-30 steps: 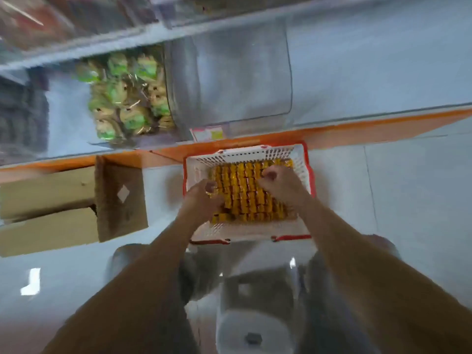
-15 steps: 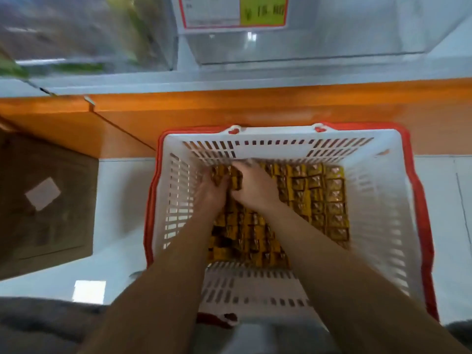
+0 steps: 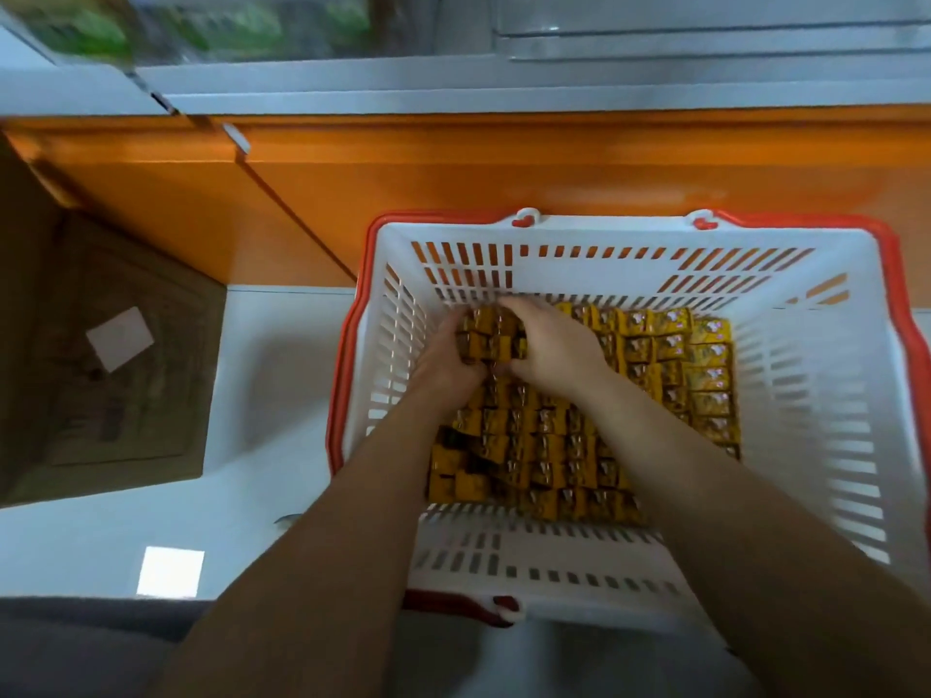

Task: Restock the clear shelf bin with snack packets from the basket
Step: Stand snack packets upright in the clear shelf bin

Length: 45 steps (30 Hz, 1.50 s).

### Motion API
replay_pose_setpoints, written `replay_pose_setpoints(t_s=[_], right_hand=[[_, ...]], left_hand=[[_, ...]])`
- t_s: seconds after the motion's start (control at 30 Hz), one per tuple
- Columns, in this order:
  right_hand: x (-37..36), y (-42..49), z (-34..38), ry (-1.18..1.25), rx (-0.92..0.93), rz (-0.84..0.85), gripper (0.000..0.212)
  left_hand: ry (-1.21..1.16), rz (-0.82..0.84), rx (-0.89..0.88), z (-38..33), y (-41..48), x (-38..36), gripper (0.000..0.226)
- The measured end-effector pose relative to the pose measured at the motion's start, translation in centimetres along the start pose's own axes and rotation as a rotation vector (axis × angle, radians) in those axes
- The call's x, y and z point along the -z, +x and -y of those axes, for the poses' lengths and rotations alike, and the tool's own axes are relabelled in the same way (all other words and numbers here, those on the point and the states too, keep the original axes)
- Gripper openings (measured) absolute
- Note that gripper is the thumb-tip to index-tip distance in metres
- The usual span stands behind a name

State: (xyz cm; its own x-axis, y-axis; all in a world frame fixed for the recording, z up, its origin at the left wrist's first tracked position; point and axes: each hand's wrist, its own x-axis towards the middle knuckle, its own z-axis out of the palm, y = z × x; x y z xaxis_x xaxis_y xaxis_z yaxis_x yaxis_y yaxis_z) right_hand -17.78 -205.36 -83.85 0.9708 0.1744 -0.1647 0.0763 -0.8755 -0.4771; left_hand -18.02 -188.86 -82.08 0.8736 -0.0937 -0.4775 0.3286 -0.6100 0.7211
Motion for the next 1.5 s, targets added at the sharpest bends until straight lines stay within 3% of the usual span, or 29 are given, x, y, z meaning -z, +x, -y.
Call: replay_pose_setpoints(t_s=[0.17, 0.43, 0.57, 0.83, 1.0, 1.1, 1.3, 1.4, 1.5], right_hand=[[1.1, -0.1, -0.5, 0.083, -0.019, -0.025, 0.077], [2.8, -2.1, -0.7, 0.438, -0.132, -0.199, 0.066], [3.8, -2.8, -0.9, 0.728, -0.265, -0.218, 0.056], [6.3, -3.9, 0.0, 1.254, -0.462, -0.246, 0.049], [9.5, -5.1, 1.9, 1.567, -0.582, -0.259, 0.036], [11.5, -6.0, 4.2, 1.612, -0.641, -0.301, 0.058], [14.3, -8.7, 7.7, 1.623, -0.635, -0.393, 0.034], [15.9, -9.5, 10.6, 1.469, -0.694, -0.436, 0.029], [17.9, -10.0, 14.1, 1.353, -0.597, -0.465, 0.026]], left_hand=[[0.04, 0.01, -0.087, -0.2, -0.3, 0.3, 0.079], [0.067, -0.024, -0.147, -2.0, 0.7, 1.1, 0.073], [0.082, -0.052, -0.146, -3.5, 0.7, 1.3, 0.076], [-0.085, -0.056, -0.093, -6.1, -1.6, 0.8, 0.065], [-0.334, -0.069, -0.047, -10.1, -4.7, -0.7, 0.06], [-0.529, -0.109, 0.009, -12.5, -7.1, -1.3, 0.064], [-0.716, -0.077, 0.017, -14.1, -10.8, 1.4, 0.039], [-0.748, -0.089, 0.027, -14.6, -13.0, 4.1, 0.036], [-0.765, -0.112, -0.052, -15.3, -15.3, 6.9, 0.032]])
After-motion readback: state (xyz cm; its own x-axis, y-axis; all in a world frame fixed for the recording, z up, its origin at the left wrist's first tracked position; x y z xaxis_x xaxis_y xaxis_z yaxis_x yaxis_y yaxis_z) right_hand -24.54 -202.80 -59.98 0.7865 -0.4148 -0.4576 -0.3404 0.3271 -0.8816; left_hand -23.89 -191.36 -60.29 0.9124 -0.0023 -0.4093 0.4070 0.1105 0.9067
